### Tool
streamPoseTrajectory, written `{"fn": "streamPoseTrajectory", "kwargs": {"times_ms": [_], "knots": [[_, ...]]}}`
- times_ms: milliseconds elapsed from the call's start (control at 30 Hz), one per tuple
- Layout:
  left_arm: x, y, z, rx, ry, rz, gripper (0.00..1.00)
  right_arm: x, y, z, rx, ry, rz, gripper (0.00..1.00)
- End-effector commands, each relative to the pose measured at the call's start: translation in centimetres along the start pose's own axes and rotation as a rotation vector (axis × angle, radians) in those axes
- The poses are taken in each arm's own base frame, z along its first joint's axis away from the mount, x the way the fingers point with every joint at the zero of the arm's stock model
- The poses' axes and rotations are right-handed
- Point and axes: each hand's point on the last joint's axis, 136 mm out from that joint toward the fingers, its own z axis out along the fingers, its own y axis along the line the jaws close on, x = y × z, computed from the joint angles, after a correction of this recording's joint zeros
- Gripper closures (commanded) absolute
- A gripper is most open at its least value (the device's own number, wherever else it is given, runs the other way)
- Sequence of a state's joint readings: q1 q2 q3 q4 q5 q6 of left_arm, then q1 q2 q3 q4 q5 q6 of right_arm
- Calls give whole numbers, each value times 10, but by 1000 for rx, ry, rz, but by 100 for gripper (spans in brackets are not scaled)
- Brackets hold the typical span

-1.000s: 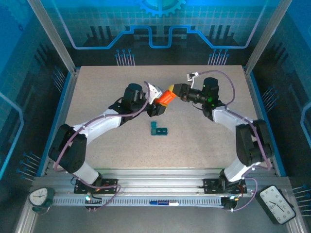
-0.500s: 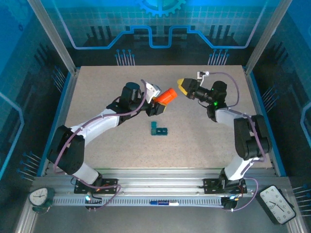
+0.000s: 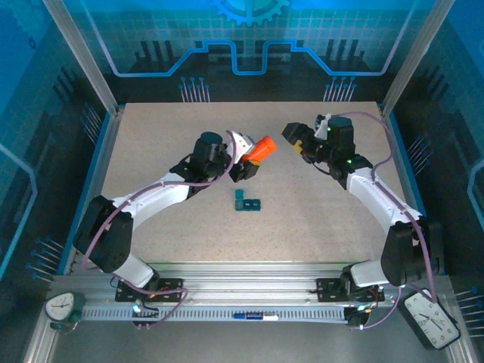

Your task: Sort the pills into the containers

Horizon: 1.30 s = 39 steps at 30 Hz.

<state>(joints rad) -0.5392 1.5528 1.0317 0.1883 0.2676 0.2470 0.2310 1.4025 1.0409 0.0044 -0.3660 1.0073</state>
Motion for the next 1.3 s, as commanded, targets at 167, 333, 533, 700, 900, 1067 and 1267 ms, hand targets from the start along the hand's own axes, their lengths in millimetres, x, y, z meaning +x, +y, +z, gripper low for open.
{"fn": "streamPoseTrajectory", "kwargs": {"times_ms": [167,333,533,700,900,1067,1267], "knots": [[-28,-5,-2,-42,-90,94,100,17,25,9,-20,67,-4,15],[-30,-7,-1,-40,-96,100,100,26,37,14,-55,92,3,16],[-31,-8,-1,-39,-102,100,100,31,42,19,-77,115,12,21],[-29,-9,-1,-34,-101,97,100,30,47,19,-93,109,3,30],[-27,-11,-1,-27,-106,91,100,27,53,18,-111,104,-28,41],[-25,-12,-1,-25,-104,90,100,27,60,16,-141,104,-57,48],[-23,-12,1,-24,-101,86,100,29,80,12,-192,122,-138,66]]}}
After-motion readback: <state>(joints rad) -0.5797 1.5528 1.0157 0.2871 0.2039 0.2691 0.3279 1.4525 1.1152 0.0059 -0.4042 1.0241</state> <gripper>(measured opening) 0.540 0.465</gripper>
